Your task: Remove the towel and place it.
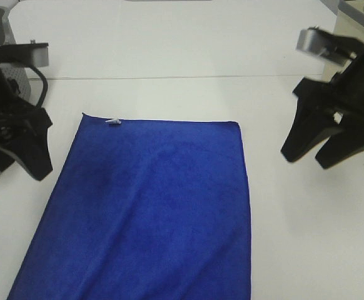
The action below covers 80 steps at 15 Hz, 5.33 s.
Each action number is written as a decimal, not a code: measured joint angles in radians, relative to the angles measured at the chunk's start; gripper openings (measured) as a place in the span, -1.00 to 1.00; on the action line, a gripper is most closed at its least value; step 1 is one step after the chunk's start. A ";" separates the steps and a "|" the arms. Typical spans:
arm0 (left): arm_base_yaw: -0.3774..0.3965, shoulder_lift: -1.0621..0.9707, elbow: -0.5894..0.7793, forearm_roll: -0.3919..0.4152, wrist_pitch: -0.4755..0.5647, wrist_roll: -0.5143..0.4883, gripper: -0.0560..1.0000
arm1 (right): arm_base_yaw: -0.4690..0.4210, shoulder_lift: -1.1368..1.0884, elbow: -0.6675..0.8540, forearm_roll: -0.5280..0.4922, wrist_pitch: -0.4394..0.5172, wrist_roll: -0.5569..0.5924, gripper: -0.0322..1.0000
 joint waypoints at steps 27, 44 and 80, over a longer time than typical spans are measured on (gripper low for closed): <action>0.251 0.853 -0.920 -0.034 0.023 -0.033 0.32 | -0.018 0.762 -0.756 -0.145 -0.159 0.036 0.31; 0.254 0.908 -0.932 -0.074 0.031 0.013 0.32 | 0.057 0.828 -0.768 -0.244 -0.199 0.158 0.31; 0.112 0.929 -0.931 -0.207 -0.155 0.107 -0.85 | 0.158 0.876 -0.821 -0.211 -0.357 -0.008 -0.90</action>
